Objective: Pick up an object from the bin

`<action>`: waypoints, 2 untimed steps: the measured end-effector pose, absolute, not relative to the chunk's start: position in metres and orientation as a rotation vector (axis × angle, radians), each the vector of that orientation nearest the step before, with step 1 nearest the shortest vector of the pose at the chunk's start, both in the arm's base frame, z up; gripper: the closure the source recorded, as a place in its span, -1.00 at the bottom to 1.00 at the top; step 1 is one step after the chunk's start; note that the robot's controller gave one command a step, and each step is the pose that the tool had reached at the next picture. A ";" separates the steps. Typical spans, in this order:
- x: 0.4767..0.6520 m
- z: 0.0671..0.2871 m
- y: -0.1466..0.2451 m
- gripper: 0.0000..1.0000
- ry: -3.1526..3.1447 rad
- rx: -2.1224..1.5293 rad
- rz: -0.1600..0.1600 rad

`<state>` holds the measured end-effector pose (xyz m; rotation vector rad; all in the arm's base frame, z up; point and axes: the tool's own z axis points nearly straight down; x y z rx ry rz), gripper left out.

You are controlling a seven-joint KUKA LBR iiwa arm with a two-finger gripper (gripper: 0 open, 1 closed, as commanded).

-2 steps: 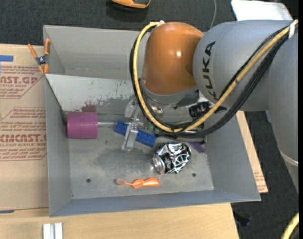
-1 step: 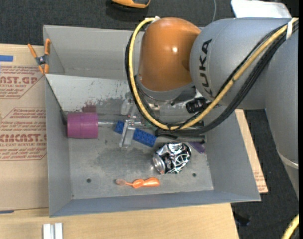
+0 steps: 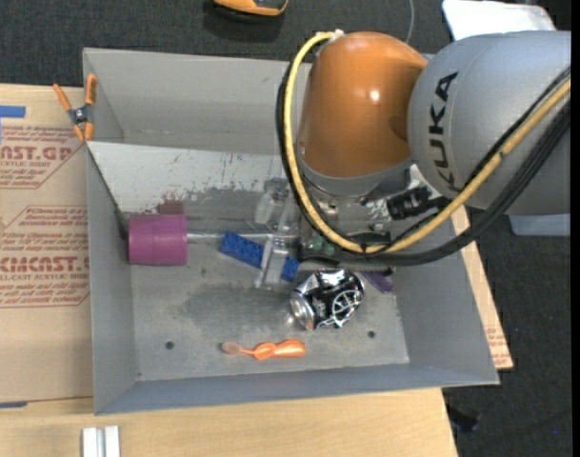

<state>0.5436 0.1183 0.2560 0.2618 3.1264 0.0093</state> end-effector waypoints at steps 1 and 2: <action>0.524 0.293 0.109 -1.00 3.064 0.673 0.010; 0.536 0.296 0.097 -1.00 3.101 0.449 0.007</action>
Offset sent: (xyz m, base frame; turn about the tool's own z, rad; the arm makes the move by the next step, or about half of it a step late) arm -0.0014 -0.0309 0.0405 0.0485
